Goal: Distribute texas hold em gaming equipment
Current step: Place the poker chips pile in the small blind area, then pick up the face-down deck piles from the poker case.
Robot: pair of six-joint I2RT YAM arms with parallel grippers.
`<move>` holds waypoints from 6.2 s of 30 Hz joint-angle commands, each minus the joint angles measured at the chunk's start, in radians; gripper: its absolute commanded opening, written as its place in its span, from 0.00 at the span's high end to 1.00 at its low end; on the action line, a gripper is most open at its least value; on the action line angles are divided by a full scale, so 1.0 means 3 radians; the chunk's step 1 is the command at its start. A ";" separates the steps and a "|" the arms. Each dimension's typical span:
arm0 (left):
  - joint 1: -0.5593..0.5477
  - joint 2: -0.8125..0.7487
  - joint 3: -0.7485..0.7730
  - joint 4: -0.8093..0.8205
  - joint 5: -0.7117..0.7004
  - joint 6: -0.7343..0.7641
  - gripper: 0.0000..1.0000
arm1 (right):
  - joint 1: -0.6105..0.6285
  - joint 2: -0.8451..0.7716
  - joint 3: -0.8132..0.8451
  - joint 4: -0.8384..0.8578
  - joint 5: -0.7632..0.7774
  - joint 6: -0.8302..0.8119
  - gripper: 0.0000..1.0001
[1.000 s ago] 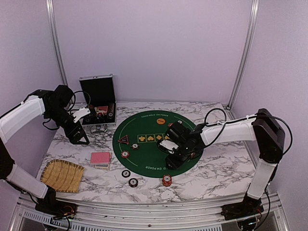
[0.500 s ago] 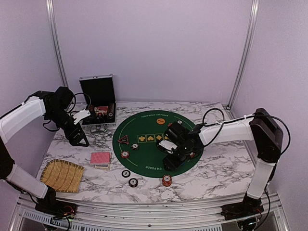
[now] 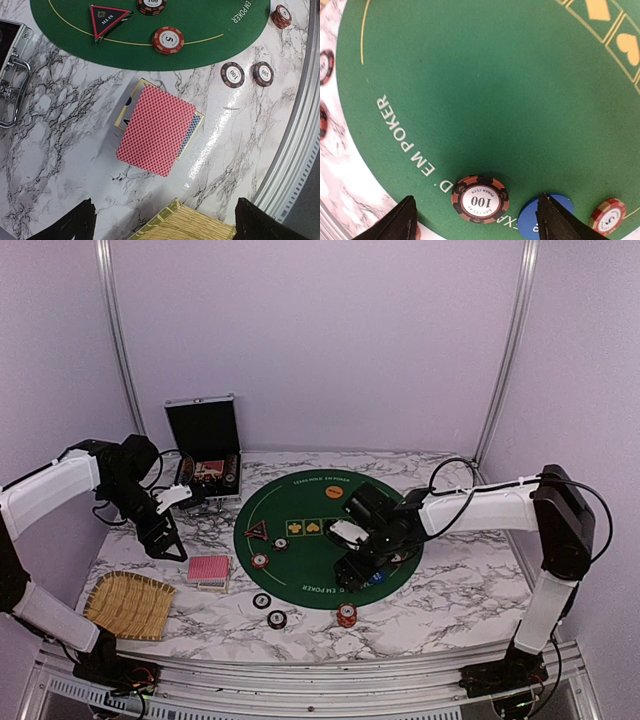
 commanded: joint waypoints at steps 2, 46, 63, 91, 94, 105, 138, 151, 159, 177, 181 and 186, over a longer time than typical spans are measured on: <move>-0.0127 -0.0031 -0.0213 -0.0053 0.0169 0.0223 0.01 | -0.0021 -0.0302 0.0318 -0.0021 0.0116 0.0145 0.12; -0.0292 0.0803 -0.0221 0.0520 -0.0338 0.1691 0.01 | -0.0138 -0.0511 0.0496 0.0043 -0.0038 0.0508 0.01; -0.0365 0.0876 -0.0326 0.0661 -0.0451 0.1635 0.01 | -0.0143 -0.0506 0.0476 0.0025 -0.0049 0.0489 0.01; -0.0435 0.0885 -0.0488 0.0889 -0.0654 0.1618 0.01 | -0.0148 -0.0546 0.0395 0.0054 -0.0080 0.0508 0.01; -0.0437 0.0900 -0.0488 0.0920 -0.0657 0.1608 0.01 | -0.0145 -0.0553 0.0387 0.0056 -0.0085 0.0511 0.01; -0.0449 0.0935 -0.0530 0.1024 -0.0690 0.1579 0.01 | -0.0148 -0.0596 0.0352 0.0071 -0.0090 0.0525 0.01; -0.0514 0.0880 -0.0755 0.1379 -0.0866 0.1435 0.06 | -0.0153 -0.0628 0.0226 0.0158 -0.0105 0.0555 0.01; -0.0525 0.0743 -0.0815 0.1445 -0.0825 0.1416 0.36 | -0.0157 -0.0562 0.0228 0.0222 -0.0199 0.0576 0.02; -0.0536 0.0723 -0.0769 0.1444 -0.0807 0.1385 0.55 | -0.0158 -0.0528 0.0228 0.0270 -0.0278 0.0600 0.03; -0.0537 0.0592 -0.0789 0.1474 -0.0624 0.1296 0.64 | -0.0158 -0.0347 0.0302 0.0429 -0.0607 0.0671 0.03; -0.0539 0.0560 -0.0758 0.1468 -0.0603 0.1254 0.65 | -0.0159 -0.0265 0.0370 0.0471 -0.0709 0.0701 0.03; -0.0537 0.0538 -0.0731 0.1429 -0.0635 0.1251 0.67 | -0.0153 -0.0205 0.0451 0.0497 -0.0771 0.0714 0.04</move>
